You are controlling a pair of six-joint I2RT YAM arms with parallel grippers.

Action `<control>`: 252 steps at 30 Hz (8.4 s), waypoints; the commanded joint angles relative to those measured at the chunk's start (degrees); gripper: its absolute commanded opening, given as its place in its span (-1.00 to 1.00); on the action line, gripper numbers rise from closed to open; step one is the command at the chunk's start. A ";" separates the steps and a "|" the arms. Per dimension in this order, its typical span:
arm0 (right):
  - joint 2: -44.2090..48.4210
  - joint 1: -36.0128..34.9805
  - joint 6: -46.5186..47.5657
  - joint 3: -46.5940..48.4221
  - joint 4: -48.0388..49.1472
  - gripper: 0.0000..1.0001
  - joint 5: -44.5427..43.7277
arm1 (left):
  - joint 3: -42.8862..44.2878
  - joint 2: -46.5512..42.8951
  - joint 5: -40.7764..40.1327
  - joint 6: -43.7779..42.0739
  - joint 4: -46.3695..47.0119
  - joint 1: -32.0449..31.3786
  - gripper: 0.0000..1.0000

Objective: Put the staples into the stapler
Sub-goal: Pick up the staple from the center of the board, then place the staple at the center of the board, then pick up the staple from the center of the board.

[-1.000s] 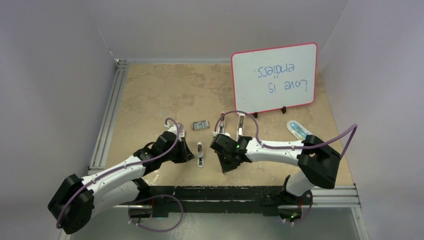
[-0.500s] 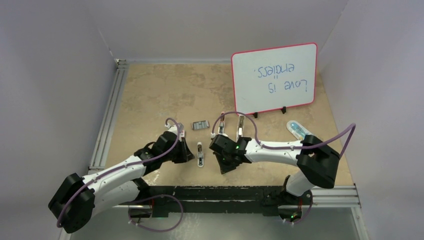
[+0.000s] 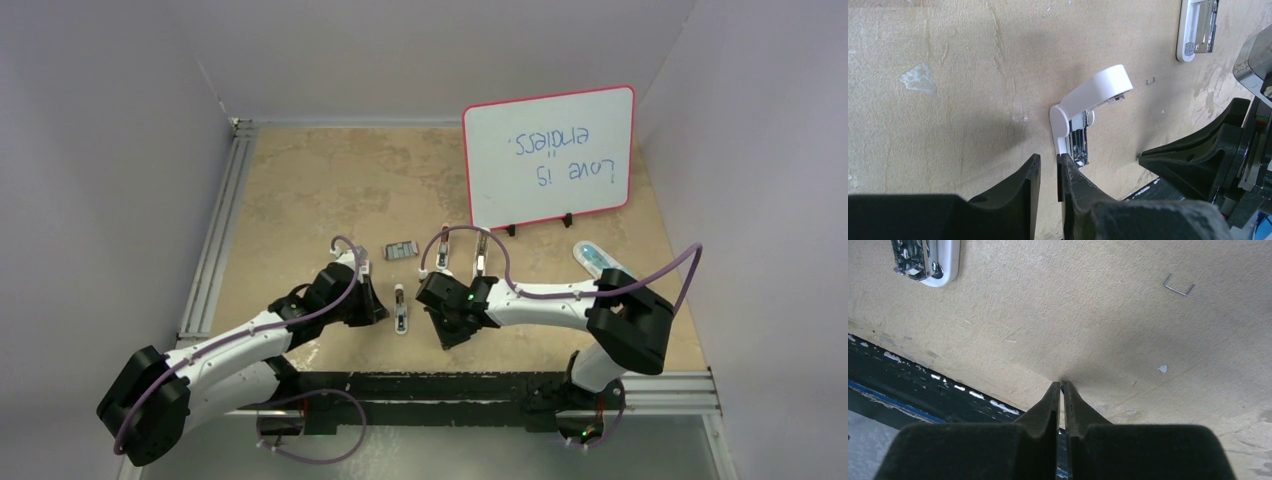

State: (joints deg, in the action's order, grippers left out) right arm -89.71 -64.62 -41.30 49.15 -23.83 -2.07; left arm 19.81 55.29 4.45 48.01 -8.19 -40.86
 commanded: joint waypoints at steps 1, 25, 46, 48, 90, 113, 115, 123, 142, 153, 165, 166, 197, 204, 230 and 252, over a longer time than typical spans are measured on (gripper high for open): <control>-0.58 -0.45 0.52 -0.74 -1.10 -0.88 -1.81 | 0.38 -0.18 -0.11 0.51 2.22 0.08 -0.63; 11.91 20.17 -3.71 -8.52 22.90 -1.00 37.04 | 1.17 -11.56 12.00 1.89 4.82 0.08 -0.15; 25.61 25.39 -25.01 -22.71 54.24 -1.00 58.31 | -3.39 6.14 42.18 18.58 51.98 0.08 -0.08; 25.79 25.41 -25.23 -22.54 54.53 -1.00 58.32 | -4.28 7.54 43.74 20.44 56.51 0.08 -0.11; 22.84 25.46 -20.51 -19.19 48.28 -1.00 56.66 | -3.61 15.93 50.03 24.46 72.12 -0.84 -0.57; 23.03 26.83 -11.55 -17.25 31.67 -1.00 42.59 | -0.67 5.00 39.11 7.75 33.39 -0.81 -0.93; 21.29 26.78 -6.81 -16.67 27.53 -1.00 36.89 | 2.58 6.44 36.74 4.24 23.00 -0.80 -0.93; 18.84 26.63 -0.98 -16.75 21.56 -1.00 16.85 | 15.27 17.87 31.82 -2.54 -3.32 -2.54 -0.88; 25.72 26.56 -0.63 -20.47 20.76 -1.00 12.67 | 52.31 50.19 21.93 -18.54 -49.20 -13.95 -0.89; 27.81 26.52 0.49 -20.64 18.92 -1.00 13.36 | 55.02 57.18 22.29 -20.51 -52.60 -14.42 -0.89; 29.29 26.56 0.99 -19.28 17.18 -1.00 12.57 | 55.70 59.13 19.04 -19.33 -50.27 -14.39 -0.49; 29.33 26.56 0.98 -19.14 17.06 -1.00 12.49 | 55.87 58.68 18.79 -19.18 -50.06 -14.35 -0.45; 14.20 -5.92 -14.19 -10.89 9.86 -0.23 -12.11 | 24.50 8.61 -1.58 0.84 -12.47 -7.74 -0.17; 7.43 -7.97 -15.09 -6.14 6.21 -0.12 -14.87 | 23.44 7.58 -1.97 0.09 -12.63 -7.75 -0.15; 2.77 -8.03 -13.47 -1.38 1.25 -0.39 -16.68 | 20.58 4.52 -2.96 0.31 -12.01 -7.74 -0.14; -0.55 -8.06 -5.97 -0.80 1.71 -0.57 -14.31 | 19.30 3.56 -2.25 1.31 -11.26 -7.74 -0.13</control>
State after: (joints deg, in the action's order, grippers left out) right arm -88.95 -72.38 -47.53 47.55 -22.13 -16.84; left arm 39.40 60.40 1.72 48.90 -21.87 -48.82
